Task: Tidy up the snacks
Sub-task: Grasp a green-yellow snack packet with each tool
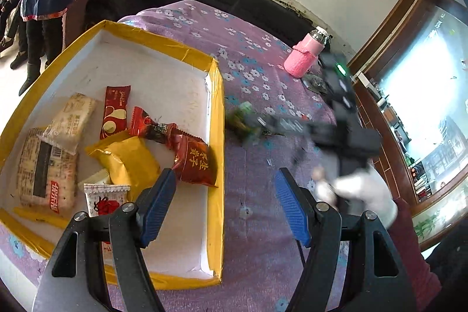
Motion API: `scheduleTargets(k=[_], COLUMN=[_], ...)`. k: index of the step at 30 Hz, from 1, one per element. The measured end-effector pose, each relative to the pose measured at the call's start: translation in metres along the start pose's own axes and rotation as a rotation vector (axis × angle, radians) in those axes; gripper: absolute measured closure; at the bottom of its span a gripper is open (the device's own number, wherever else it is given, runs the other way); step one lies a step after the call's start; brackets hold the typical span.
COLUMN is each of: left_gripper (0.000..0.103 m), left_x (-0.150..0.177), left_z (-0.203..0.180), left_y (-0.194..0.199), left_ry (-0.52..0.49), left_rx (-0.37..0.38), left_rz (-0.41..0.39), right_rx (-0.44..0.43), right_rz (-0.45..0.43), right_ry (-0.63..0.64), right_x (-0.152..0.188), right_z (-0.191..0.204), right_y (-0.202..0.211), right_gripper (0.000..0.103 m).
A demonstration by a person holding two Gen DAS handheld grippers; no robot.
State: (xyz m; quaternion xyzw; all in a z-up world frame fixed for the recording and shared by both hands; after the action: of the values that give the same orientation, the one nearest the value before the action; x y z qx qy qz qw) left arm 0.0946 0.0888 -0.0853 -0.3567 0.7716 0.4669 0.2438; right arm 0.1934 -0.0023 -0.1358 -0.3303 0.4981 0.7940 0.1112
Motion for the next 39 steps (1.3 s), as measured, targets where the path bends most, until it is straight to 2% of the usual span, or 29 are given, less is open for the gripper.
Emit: scheduleTargets(k=[2, 3, 5, 7, 8, 9, 10, 12, 15, 17, 21, 23, 24, 28, 33, 39], left_gripper=[0.033, 0.033, 0.033, 0.033, 0.033, 0.033, 0.033, 0.034, 0.034, 0.034, 0.034, 0.034, 0.034, 0.034, 0.034, 0.034], left_x=[0.003, 0.004, 0.008, 0.01, 0.012, 0.013, 0.015, 0.019, 0.021, 0.02, 0.019, 0.019, 0.019, 0.019, 0.024, 0.032], left_z=[-0.001, -0.002, -0.005, -0.01, -0.014, -0.018, -0.022, -0.032, -0.038, -0.036, -0.032, -0.031, -0.031, -0.035, -0.052, -0.088], left_y=[0.001, 0.001, 0.001, -0.001, -0.004, -0.006, -0.008, -0.008, -0.001, 0.003, 0.008, 0.009, 0.008, 0.004, -0.007, -0.042], left_ry=[0.005, 0.005, 0.003, 0.001, 0.0, -0.001, -0.004, -0.02, -0.049, -0.065, -0.067, -0.071, -0.073, -0.088, -0.134, -0.295], left_rx=[0.01, 0.013, 0.025, 0.037, 0.045, 0.052, 0.059, 0.075, 0.078, 0.064, 0.058, 0.056, 0.055, 0.061, 0.077, 0.067], left_rz=[0.003, 0.004, 0.007, 0.012, 0.017, 0.022, 0.028, 0.035, 0.029, 0.019, 0.016, 0.017, 0.018, 0.025, 0.051, 0.095], right_rx=[0.024, 0.026, -0.004, -0.036, -0.026, 0.001, 0.023, 0.042, 0.042, 0.091, 0.159, 0.163, 0.172, 0.213, 0.271, 0.235], right_rz=[0.024, 0.039, 0.083, 0.041, 0.001, -0.042, -0.076, -0.123, -0.149, -0.155, -0.08, -0.048, -0.033, -0.025, -0.017, -0.079], right_ry=[-0.014, -0.031, -0.066, -0.089, -0.093, -0.085, -0.079, -0.09, -0.083, -0.024, 0.001, -0.005, 0.0, 0.042, 0.013, -0.081], right_x=[0.019, 0.025, 0.045, 0.047, 0.044, 0.038, 0.033, 0.025, 0.014, 0.004, -0.006, -0.004, -0.001, 0.008, 0.032, 0.061], right_z=[-0.017, -0.023, -0.037, -0.044, -0.049, -0.055, -0.058, -0.063, -0.059, -0.054, -0.053, -0.053, -0.054, -0.061, -0.097, -0.125], right_y=[0.02, 0.028, 0.051, 0.072, 0.083, 0.091, 0.096, 0.098, 0.082, 0.062, 0.016, 0.003, 0.001, 0.012, 0.05, 0.092], right_gripper=[0.072, 0.068, 0.065, 0.065, 0.065, 0.06, 0.048, 0.037, 0.037, 0.037, 0.038, 0.037, 0.039, 0.047, 0.047, 0.047])
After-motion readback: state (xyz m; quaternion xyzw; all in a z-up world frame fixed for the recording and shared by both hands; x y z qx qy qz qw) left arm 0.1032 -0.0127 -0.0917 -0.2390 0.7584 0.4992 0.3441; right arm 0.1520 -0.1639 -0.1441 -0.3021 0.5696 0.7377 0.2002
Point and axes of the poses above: each gripper's, at about its wrist camera, not at the fingertips, and y roughly against the way its jaws point, z to its left, x to its underside, the point moved 10 cm from there along -y, roughly the way its jaws point, and after that the axes turned 12 degrees about -z, right-handed, at the moved point
